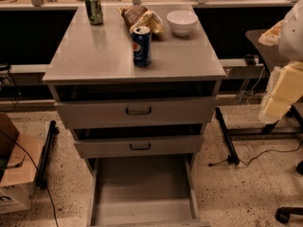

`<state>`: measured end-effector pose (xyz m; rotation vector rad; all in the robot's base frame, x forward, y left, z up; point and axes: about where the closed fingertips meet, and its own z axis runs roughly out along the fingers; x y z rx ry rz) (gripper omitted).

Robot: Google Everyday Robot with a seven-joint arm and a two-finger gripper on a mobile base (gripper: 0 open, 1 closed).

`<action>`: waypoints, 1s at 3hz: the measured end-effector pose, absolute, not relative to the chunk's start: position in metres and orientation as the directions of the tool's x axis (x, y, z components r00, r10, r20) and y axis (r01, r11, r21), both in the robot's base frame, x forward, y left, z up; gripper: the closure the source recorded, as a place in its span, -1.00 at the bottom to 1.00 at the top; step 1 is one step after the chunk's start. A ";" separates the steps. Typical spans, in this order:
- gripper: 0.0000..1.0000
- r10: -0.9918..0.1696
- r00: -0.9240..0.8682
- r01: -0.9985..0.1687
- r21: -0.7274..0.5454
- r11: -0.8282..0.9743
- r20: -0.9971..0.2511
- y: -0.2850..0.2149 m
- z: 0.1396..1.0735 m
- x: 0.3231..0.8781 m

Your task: Place pepsi can into bottom drawer

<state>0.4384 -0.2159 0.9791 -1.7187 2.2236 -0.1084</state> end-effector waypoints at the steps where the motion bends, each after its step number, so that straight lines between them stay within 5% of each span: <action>1: -1.00 -0.953 -0.220 -0.928 -0.257 0.270 -0.210 -0.216 0.979 0.438; 3: -1.00 -0.958 -0.150 -0.919 -0.324 0.226 -0.243 -0.187 0.979 0.474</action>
Offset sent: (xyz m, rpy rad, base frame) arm 0.0361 0.0235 -0.0049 0.0237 -0.0553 0.0458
